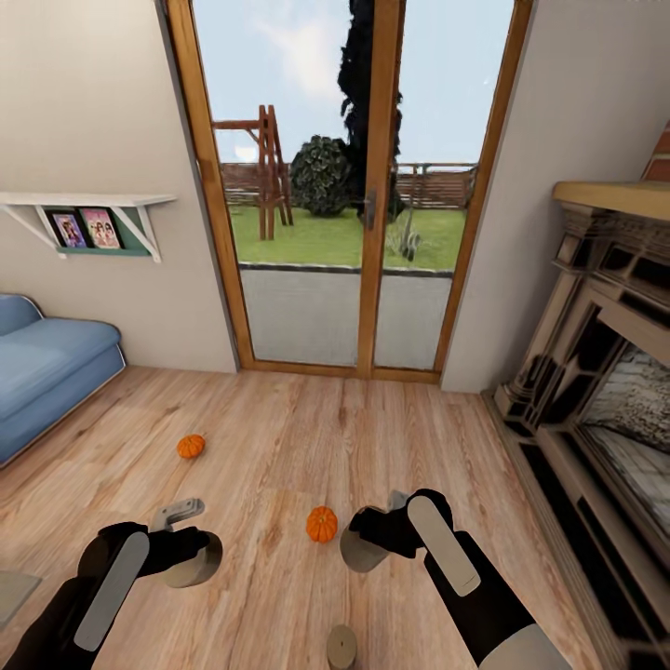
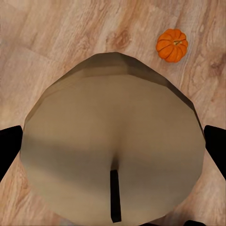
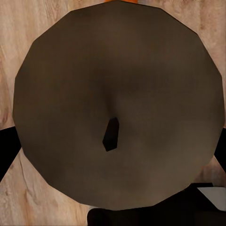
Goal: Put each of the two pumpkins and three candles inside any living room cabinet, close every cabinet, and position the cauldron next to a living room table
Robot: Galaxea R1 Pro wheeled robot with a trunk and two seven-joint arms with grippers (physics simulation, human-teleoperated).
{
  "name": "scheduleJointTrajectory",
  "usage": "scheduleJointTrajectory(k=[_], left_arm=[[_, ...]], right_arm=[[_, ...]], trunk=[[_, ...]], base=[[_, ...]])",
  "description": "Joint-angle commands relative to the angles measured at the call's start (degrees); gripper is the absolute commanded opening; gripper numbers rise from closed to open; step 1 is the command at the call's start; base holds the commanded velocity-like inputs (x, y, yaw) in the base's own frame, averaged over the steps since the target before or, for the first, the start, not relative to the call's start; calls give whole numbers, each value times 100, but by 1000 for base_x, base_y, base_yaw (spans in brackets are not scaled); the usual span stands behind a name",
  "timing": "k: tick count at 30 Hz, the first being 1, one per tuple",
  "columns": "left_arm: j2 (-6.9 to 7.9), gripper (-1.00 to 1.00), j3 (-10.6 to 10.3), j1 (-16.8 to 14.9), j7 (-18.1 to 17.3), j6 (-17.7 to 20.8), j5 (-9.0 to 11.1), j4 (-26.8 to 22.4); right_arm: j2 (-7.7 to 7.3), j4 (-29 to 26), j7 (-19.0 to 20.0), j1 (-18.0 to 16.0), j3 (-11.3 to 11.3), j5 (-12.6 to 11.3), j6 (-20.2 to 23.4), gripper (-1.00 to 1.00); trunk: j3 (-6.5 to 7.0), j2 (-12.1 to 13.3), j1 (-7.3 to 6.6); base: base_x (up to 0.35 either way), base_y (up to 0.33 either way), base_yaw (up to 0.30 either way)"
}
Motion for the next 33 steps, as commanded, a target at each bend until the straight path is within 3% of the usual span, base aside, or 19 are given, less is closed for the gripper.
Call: scheduleJointTrajectory(k=[1,17,24,33], left_arm=[[1,-100,0,-3,52,17,60,-6],[26,-100,19,-3,52,17,57,-13],[27,-100,18,-3,52,17,63,-14],[27,-100,25,-3,52,17,63,-14]], right_arm=[[0,-4,-57,-3,4,-54,5,-100],[0,-2,-57,-5,-3,-64,5,-100],[0,-2,-55,-4,-5,-223,5,-100],[0,-2,-52,-4,-5,-247,5,-100]], trunk=[[12,37,-22],[299,679,-374],[425,960,-527],[587,1321,-725]], base=[[0,0,0],[0,0,0],[0,0,0],[-111,0,0]])
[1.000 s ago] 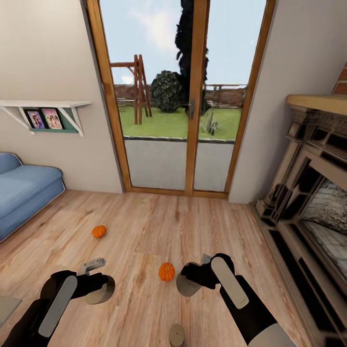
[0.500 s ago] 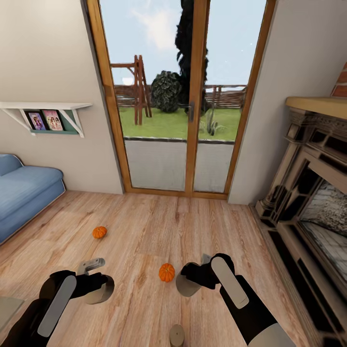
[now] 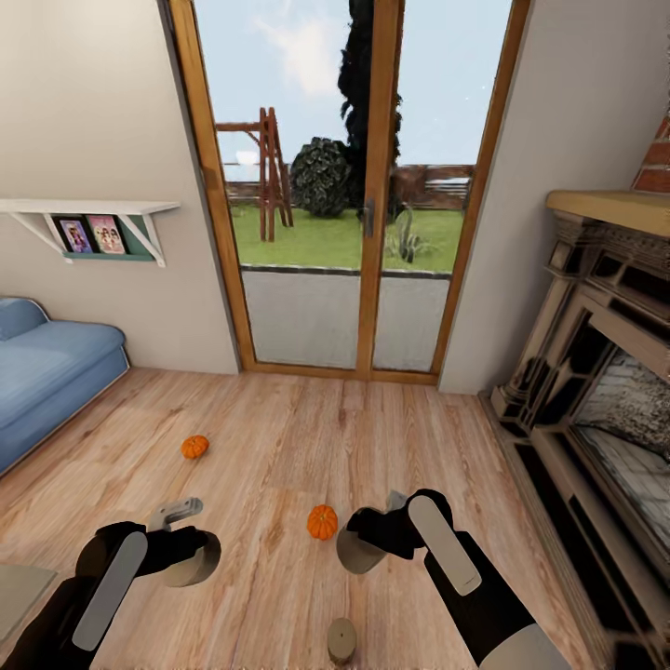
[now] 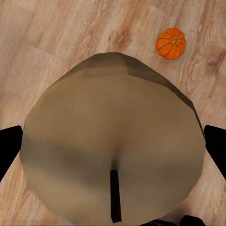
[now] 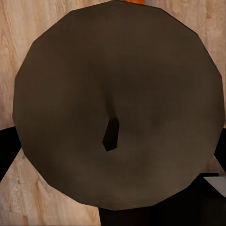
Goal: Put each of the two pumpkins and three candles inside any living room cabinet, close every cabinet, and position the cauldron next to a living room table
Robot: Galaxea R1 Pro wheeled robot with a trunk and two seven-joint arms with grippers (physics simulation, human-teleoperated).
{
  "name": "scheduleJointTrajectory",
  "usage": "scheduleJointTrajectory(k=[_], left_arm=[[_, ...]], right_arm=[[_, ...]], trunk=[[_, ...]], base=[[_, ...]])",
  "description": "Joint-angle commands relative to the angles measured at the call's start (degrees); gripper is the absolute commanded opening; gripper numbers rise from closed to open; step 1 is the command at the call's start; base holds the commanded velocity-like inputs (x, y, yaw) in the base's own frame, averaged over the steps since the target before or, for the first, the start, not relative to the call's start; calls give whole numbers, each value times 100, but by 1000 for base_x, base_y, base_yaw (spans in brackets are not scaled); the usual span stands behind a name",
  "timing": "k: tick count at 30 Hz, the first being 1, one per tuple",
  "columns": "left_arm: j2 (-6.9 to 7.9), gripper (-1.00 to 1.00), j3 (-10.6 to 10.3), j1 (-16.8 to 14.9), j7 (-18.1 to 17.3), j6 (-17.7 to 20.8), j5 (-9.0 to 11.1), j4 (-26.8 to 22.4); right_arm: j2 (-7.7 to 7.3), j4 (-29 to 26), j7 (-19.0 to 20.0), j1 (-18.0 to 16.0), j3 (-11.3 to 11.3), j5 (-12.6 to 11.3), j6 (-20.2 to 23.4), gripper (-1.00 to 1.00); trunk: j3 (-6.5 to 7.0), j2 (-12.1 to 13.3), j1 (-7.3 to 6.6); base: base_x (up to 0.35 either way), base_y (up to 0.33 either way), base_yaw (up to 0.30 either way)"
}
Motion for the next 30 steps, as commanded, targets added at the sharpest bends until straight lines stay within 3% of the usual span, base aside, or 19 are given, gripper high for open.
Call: scheduleJointTrajectory(k=[1,9,17,30], left_arm=[[1,-100,-1,-3,52,17,59,-6],[1,-100,2,-3,52,20,63,-6],[8,-100,1,-3,44,18,68,-7],[9,-100,10,-3,44,22,106,-6]], right_arm=[[0,-6,-55,-4,3,-55,4,-100],[0,56,-53,-5,3,-59,4,-100],[0,66,-53,-7,3,-63,4,-100],[0,73,-53,-6,-6,-60,4,-100]], trunk=[[11,36,-24],[155,357,-199],[141,357,-199],[83,357,-199]], base=[[-201,0,0],[-60,0,0],[-2,0,-67],[0,0,-225]])
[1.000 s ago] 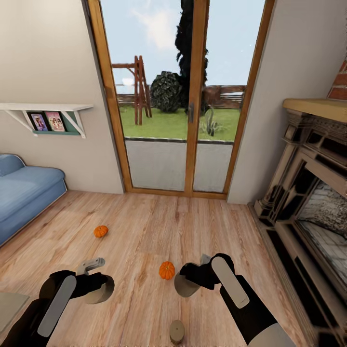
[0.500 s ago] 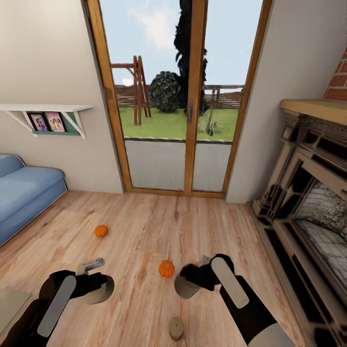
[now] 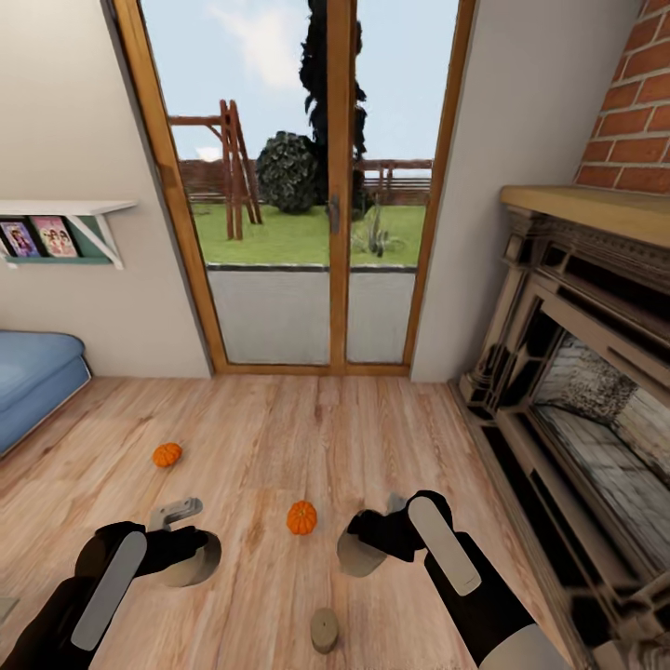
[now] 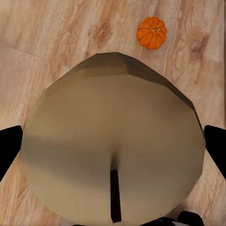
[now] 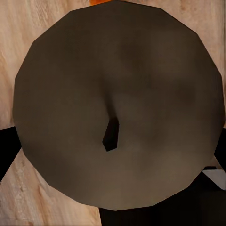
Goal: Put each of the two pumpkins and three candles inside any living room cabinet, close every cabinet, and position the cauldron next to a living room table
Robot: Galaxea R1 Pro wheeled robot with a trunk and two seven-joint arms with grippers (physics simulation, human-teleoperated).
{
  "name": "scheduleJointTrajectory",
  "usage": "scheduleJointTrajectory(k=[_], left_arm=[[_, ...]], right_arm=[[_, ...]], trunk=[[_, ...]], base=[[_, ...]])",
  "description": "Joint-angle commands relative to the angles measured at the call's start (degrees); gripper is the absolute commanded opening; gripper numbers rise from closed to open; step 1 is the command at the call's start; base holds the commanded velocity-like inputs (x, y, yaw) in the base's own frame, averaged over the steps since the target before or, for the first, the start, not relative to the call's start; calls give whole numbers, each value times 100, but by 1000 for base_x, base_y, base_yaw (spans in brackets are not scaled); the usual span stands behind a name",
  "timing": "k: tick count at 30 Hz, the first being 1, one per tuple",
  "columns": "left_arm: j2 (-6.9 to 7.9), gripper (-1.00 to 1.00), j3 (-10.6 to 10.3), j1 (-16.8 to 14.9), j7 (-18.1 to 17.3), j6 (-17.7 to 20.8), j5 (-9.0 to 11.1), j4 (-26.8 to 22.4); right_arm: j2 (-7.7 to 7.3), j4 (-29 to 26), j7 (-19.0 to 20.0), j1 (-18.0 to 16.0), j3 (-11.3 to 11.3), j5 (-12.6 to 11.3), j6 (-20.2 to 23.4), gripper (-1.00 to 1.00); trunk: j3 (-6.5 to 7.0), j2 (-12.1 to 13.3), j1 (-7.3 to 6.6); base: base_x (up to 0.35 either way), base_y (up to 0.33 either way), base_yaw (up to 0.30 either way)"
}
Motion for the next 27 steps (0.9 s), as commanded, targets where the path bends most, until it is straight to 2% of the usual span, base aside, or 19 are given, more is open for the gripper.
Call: scheduleJointTrajectory(k=[1,11,18,27], left_arm=[[2,-100,2,-3,51,17,63,-8],[1,-100,1,-3,51,12,67,-8],[2,-100,2,-3,51,13,66,-8],[2,-100,2,-3,51,13,66,-8]], right_arm=[[1,-4,-56,-6,5,-60,-1,-100],[1,12,-56,-4,13,-62,-1,-100],[1,16,-56,-6,12,-62,-1,-100],[1,20,-56,-4,13,-63,-1,-100]], trunk=[[-12,-7,1],[-59,-7,1],[-91,-7,1],[-134,-7,1]], base=[[0,14,-238],[-2,16,-238],[-148,52,-238],[-21,8,-238]])
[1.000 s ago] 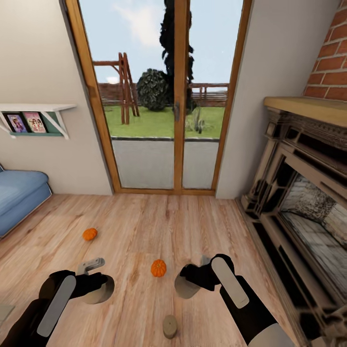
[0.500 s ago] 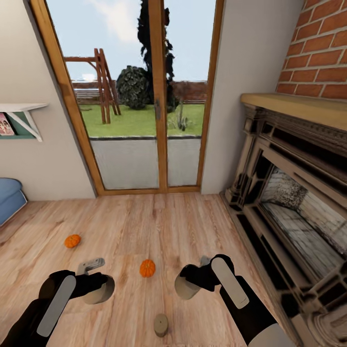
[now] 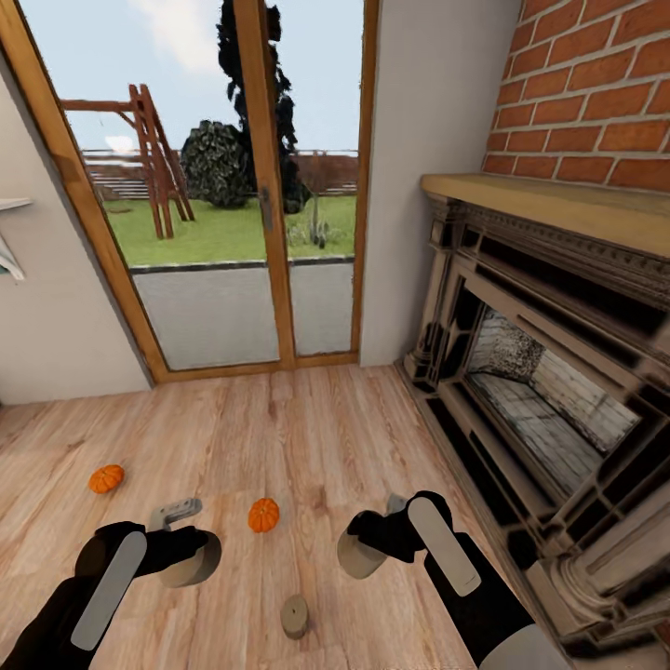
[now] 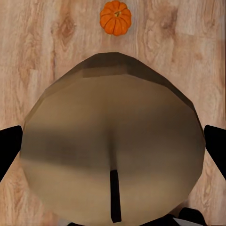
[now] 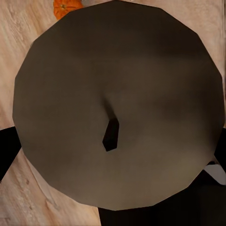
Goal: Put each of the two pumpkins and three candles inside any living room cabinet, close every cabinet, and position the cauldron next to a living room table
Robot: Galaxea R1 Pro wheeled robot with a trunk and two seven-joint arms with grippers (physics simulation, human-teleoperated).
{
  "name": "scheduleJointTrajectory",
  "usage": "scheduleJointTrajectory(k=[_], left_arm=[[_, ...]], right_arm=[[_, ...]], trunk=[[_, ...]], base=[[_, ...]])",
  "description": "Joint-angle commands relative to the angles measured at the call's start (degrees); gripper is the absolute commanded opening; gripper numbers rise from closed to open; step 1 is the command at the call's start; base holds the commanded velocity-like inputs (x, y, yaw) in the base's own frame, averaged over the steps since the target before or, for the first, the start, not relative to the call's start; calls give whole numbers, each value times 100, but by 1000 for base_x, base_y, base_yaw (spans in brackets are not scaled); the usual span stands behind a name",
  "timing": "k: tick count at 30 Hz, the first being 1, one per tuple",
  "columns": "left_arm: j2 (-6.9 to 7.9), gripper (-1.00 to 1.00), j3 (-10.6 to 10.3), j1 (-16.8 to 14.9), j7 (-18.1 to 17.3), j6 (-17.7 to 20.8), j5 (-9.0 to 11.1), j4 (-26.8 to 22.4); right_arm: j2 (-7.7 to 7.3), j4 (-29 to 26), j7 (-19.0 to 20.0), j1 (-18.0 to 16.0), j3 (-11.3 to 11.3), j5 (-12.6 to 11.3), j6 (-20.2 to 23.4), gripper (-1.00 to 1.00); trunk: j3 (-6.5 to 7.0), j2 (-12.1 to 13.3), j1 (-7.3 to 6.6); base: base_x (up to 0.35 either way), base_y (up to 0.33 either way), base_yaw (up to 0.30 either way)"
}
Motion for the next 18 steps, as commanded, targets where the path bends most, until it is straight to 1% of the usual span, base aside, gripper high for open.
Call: scheduleJointTrajectory(k=[1,9,15,18], left_arm=[[2,-100,2,-3,51,15,61,-8],[2,-100,8,-3,51,14,61,-8],[2,-100,10,-3,51,15,61,-8],[-3,-100,7,-3,51,15,61,-8]], right_arm=[[1,-3,-56,-6,5,-64,-6,-100],[1,-2,-56,-6,5,-63,-6,-100],[1,-2,-56,-11,5,-61,-6,-100],[1,3,-56,-9,5,-57,-6,-100]], trunk=[[-12,-7,1],[-52,-7,1],[-84,-7,1],[-101,-7,1]], base=[[-1,0,-238],[-7,1,-238],[-125,82,-234],[-39,27,-228]])
